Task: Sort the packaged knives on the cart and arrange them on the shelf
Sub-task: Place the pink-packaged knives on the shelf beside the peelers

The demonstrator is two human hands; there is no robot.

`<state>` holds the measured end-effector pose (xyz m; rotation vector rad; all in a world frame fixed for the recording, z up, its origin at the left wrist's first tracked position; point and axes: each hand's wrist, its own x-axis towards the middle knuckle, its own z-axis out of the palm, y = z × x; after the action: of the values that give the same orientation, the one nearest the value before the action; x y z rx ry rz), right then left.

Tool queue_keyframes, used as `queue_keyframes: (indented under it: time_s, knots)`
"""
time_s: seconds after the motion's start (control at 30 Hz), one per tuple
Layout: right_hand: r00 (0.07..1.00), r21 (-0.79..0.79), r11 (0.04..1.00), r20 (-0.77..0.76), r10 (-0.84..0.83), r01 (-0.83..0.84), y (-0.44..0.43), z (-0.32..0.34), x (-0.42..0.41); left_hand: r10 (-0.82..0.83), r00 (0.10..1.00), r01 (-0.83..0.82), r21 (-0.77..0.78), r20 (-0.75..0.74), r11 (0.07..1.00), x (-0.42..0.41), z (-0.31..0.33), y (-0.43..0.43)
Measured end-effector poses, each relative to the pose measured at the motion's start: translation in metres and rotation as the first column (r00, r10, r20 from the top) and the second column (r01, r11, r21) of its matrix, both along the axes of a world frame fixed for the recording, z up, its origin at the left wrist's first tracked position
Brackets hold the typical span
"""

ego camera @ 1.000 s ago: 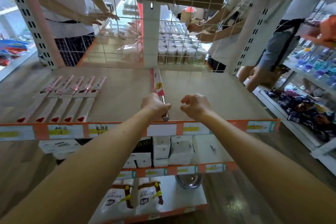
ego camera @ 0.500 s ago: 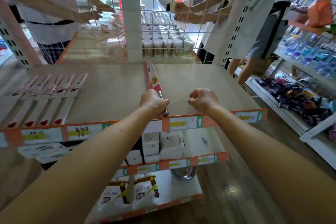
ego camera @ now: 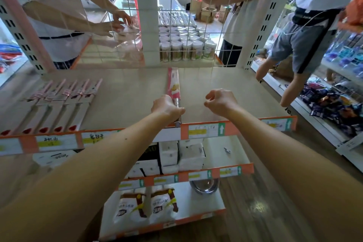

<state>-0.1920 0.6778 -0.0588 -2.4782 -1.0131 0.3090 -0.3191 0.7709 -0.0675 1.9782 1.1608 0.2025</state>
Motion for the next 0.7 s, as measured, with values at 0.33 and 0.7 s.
queue_keyframes:
  time_s: [0.33, 0.7]
  knots:
    - [0.999, -0.095, 0.995, 0.032, 0.007, -0.004, -0.013, 0.000, 0.001, 0.049, 0.998, -0.048, -0.019, 0.031, 0.999, 0.026, -0.006, -0.011]
    - [0.999, -0.112, 0.994, 0.033, 0.015, -0.012, -0.014, -0.001, -0.013, 0.007, 1.000, -0.007, 0.033, -0.003, 0.999, 0.021, -0.003, -0.011]
